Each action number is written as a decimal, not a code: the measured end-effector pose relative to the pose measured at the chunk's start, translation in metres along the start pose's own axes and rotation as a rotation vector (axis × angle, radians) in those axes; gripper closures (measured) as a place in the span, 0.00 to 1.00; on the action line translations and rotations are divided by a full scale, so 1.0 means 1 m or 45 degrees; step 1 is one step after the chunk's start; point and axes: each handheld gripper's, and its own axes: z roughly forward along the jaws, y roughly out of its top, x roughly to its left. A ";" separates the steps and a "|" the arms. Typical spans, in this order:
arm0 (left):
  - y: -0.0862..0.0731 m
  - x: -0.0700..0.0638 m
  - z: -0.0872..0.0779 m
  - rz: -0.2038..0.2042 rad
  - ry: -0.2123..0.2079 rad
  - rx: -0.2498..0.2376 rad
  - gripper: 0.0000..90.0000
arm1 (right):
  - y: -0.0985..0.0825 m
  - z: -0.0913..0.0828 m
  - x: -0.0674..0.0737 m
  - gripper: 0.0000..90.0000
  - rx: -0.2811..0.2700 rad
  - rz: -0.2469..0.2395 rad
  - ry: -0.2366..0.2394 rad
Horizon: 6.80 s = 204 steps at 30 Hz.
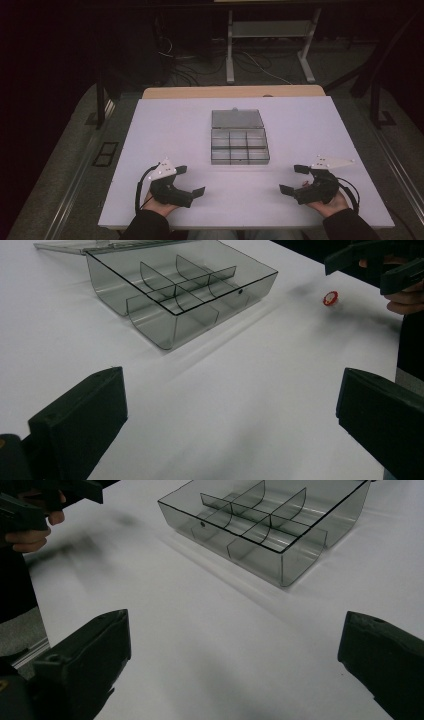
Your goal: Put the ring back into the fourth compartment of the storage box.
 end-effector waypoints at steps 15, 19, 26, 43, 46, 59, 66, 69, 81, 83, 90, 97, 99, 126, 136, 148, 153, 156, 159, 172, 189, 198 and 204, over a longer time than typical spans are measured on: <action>0.000 0.000 0.000 0.000 -0.007 0.001 0.00 | 0.001 -0.004 0.000 0.00 -0.011 -0.013 0.000; 0.000 0.001 0.000 -0.003 -0.008 0.001 0.00 | 0.002 -0.005 0.000 0.00 0.003 -0.021 -0.004; -0.001 0.001 0.001 -0.007 -0.005 0.006 0.00 | 0.006 -0.005 0.003 0.00 0.022 -0.043 -0.010; -0.001 0.002 -0.001 -0.018 0.009 -0.013 0.00 | 0.021 -0.011 0.007 0.00 0.098 -0.090 -0.010; -0.001 0.002 -0.002 -0.015 0.011 -0.016 0.00 | 0.024 -0.013 0.006 0.00 0.119 -0.082 -0.006; -0.001 0.001 -0.002 -0.016 0.009 -0.018 0.00 | 0.033 -0.023 -0.001 0.00 0.179 -0.096 -0.007; -0.001 0.001 -0.001 -0.013 0.009 -0.015 0.00 | 0.034 -0.027 -0.007 0.00 0.212 -0.093 -0.019; -0.001 0.001 -0.002 -0.015 0.010 -0.015 0.00 | 0.034 -0.029 -0.010 0.00 0.225 -0.085 -0.030; -0.001 0.001 -0.001 -0.013 0.007 -0.009 0.00 | 0.027 -0.027 -0.025 0.00 0.299 -0.051 -0.056; -0.001 0.001 -0.001 -0.013 0.007 -0.008 0.00 | 0.026 -0.027 -0.027 0.00 0.307 -0.048 -0.056; -0.001 0.001 0.000 -0.011 0.006 -0.007 0.00 | 0.021 -0.025 -0.037 0.00 0.363 -0.016 -0.071; -0.001 0.001 0.001 -0.010 0.004 -0.003 0.00 | 0.018 -0.024 -0.042 0.00 0.402 -0.014 -0.067; -0.001 0.001 0.001 -0.009 0.003 0.000 0.00 | 0.017 -0.023 -0.042 0.00 0.418 -0.017 -0.068; -0.002 -0.002 0.003 0.008 -0.016 0.009 0.00 | 0.004 -0.017 -0.048 0.18 0.576 -0.098 -0.074; -0.001 -0.003 0.003 0.017 -0.019 0.004 0.00 | 0.000 -0.016 -0.048 0.29 0.592 -0.109 -0.062; -0.001 -0.003 0.003 0.019 -0.022 0.004 0.00 | -0.001 -0.015 -0.047 0.40 0.584 -0.125 -0.079; -0.001 -0.004 0.004 0.019 -0.022 0.004 0.00 | -0.001 -0.015 -0.046 0.48 0.573 -0.133 -0.112; -0.001 -0.004 0.004 0.020 -0.022 0.005 0.00 | -0.001 -0.014 -0.046 0.54 0.562 -0.137 -0.125; -0.002 -0.004 0.004 0.021 -0.022 0.006 0.00 | -0.001 -0.013 -0.046 0.60 0.564 -0.142 -0.146; -0.002 -0.004 0.004 0.022 -0.022 0.012 0.00 | 0.000 -0.015 -0.048 0.77 0.556 -0.114 -0.144; -0.002 -0.004 0.004 0.022 -0.024 0.016 0.00 | 0.008 -0.025 -0.051 0.77 0.474 -0.073 -0.090; -0.002 -0.004 0.004 0.022 -0.026 0.012 0.00 | 0.018 -0.028 -0.049 0.77 0.450 -0.085 -0.083; -0.001 -0.004 0.004 0.021 -0.027 0.015 0.00 | 0.026 -0.030 -0.048 0.77 0.434 -0.095 -0.077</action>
